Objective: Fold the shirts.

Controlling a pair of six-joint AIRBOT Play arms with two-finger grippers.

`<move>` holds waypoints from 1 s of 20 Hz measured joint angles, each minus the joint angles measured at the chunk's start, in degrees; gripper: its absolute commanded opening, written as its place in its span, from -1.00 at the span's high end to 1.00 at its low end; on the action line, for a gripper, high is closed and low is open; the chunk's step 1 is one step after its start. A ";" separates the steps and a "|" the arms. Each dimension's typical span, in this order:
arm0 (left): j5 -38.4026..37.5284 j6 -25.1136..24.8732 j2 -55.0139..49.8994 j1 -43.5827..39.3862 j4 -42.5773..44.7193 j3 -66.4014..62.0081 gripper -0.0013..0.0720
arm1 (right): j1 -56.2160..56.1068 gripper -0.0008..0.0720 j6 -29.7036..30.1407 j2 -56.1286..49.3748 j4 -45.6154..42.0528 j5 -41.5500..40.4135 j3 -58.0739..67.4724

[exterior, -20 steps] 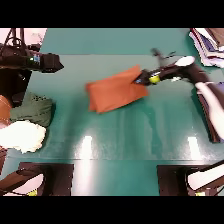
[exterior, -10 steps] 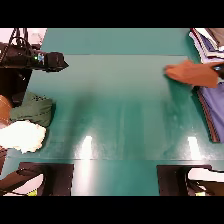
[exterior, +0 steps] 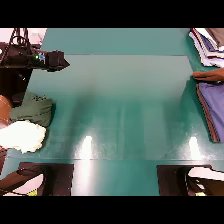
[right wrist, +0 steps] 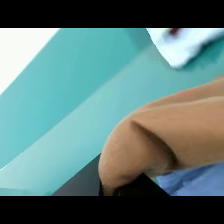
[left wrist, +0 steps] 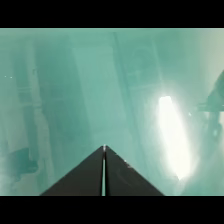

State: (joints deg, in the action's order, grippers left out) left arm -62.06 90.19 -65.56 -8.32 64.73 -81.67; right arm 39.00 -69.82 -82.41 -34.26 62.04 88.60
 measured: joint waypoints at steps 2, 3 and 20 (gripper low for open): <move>0.02 -0.02 0.00 0.00 -0.02 0.00 0.89 | 0.94 0.93 -1.16 0.02 -1.18 2.97 3.34; 0.07 -0.02 0.00 0.00 -0.04 0.00 0.89 | 1.49 0.94 -1.81 0.31 -2.01 4.79 4.59; -0.52 -3.13 0.00 0.00 -0.04 0.00 0.89 | 18.43 -0.75 -10.21 19.26 -29.46 15.50 -24.79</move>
State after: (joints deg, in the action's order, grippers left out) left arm -62.59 87.07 -65.56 -8.32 64.69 -81.67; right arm 57.43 -80.03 -63.16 -63.72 77.54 63.81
